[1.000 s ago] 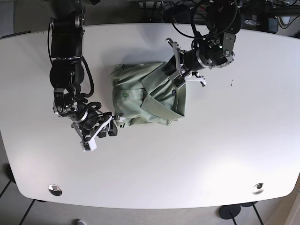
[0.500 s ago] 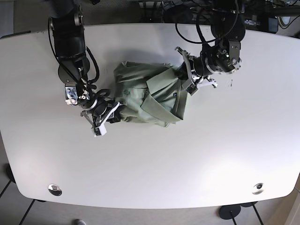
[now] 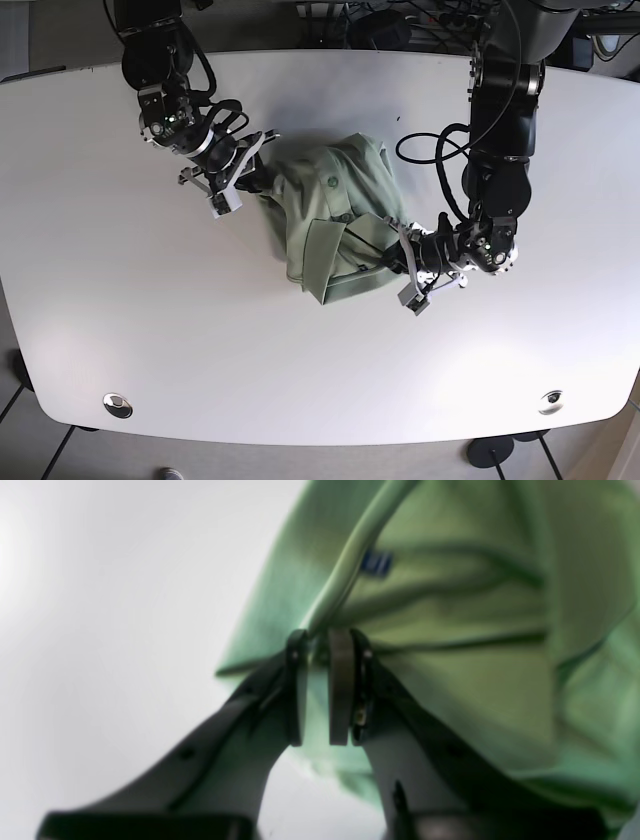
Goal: Fold the T-shirt properly
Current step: 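Release the bundle and press its sides with both grippers, then press and square the folded green bundle with both grippers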
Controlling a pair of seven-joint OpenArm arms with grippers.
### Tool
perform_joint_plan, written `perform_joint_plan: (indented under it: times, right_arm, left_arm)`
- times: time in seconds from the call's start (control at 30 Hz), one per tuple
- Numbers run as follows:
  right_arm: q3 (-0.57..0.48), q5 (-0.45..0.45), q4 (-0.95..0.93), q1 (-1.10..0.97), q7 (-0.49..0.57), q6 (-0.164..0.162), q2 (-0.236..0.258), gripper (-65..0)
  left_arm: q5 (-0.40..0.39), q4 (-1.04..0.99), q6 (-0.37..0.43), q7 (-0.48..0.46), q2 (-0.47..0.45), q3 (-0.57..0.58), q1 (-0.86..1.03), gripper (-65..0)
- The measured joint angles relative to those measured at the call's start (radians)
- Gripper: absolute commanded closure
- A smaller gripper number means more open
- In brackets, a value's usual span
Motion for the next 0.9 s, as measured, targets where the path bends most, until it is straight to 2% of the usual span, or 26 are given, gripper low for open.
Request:
perform_joint_plan:
  times: [0.1,0.2,0.3,0.37,0.4,0.43,0.53,0.6,0.7,0.8,0.83,0.9]
  right_arm:
    - [0.001,0.021,0.057,-0.024,-0.011,0.002,-0.007,-6.7]
    - [0.048,0.184,0.116,-0.024,-0.082,0.009,0.028,-19.8]
    - [0.084,0.364,0.116,-0.018,-0.092,-0.002,0.071,-34.1]
    - [0.063,0.474,0.102,0.004,-0.100,0.002,0.098,-37.7]
    - [0.035,0.528,0.080,0.026,-0.097,0.001,0.108,-38.0]
    - [0.016,0.556,0.060,0.039,-0.097,0.002,0.112,-38.2]
    - [-0.028,0.559,-0.037,0.076,-0.099,0.001,0.112,-38.2]
    - [-0.032,0.560,-0.098,0.093,-0.099,0.002,0.108,-38.4]
    - [-0.031,0.558,-0.164,0.108,-0.094,0.000,0.112,-37.9]
    - [-0.047,0.556,-0.167,0.114,-0.092,0.002,0.111,-37.4]
    - [-0.068,0.555,-0.167,0.117,-0.090,0.000,0.111,-34.6]
    - [-0.103,0.556,-0.167,0.116,-0.089,0.001,0.110,-23.8]
  left_arm:
    - [0.008,0.042,0.000,0.014,-0.008,0.001,-0.002,-6.2]
    - [0.003,0.219,0.000,0.032,-0.023,-0.004,0.058,-6.2]
    - [0.004,0.370,0.000,0.100,-0.031,-0.008,0.154,-6.8]
    - [0.004,0.471,0.000,0.109,-0.033,-0.009,0.241,-13.5]
    - [0.004,0.539,0.000,0.108,-0.033,-0.009,0.310,-19.6]
    - [0.004,0.581,-0.001,0.108,-0.031,-0.009,0.356,-22.8]
    - [0.004,0.685,0.018,0.111,-0.012,-0.010,0.490,-24.6]
    - [0.004,0.710,0.094,0.111,0.008,-0.010,0.533,-24.7]
    - [0.004,0.711,0.166,0.111,0.032,-0.010,0.553,-24.7]
    - [0.002,0.672,0.192,0.100,0.049,-0.010,0.565,-24.2]
    - [0.000,0.653,0.191,0.100,0.050,-0.010,0.568,-22.2]
    - [0.000,0.629,0.190,0.101,0.049,-0.010,0.573,-13.9]
